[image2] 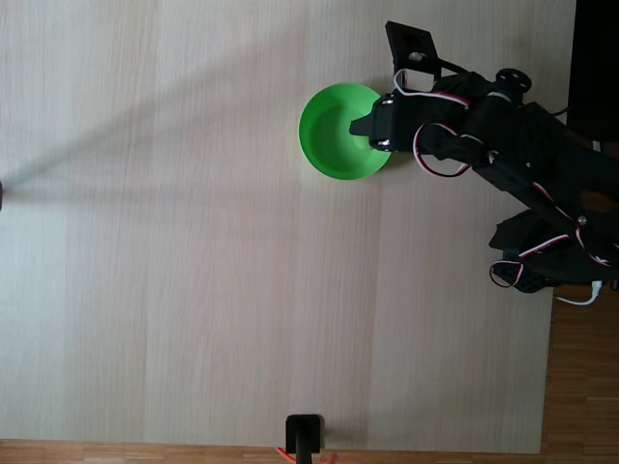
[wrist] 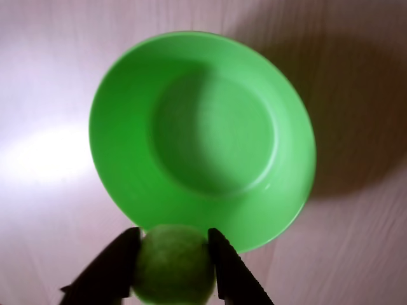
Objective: Grasp a green pompom and put it in the green bowl.
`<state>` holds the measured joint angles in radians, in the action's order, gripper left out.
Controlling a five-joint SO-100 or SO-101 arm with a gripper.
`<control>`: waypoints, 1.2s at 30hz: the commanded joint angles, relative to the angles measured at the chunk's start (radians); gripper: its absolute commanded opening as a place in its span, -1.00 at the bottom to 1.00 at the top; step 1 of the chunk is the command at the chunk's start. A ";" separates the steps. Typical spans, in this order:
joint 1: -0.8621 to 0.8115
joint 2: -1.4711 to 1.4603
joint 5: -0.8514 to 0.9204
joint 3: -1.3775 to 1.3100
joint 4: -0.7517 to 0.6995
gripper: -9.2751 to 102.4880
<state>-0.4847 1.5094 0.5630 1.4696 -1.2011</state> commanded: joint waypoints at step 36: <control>0.545 0.813 -0.233 0.712 0.060 -0.84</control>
<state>0.0276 2.2273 0.3574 2.1230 -1.1704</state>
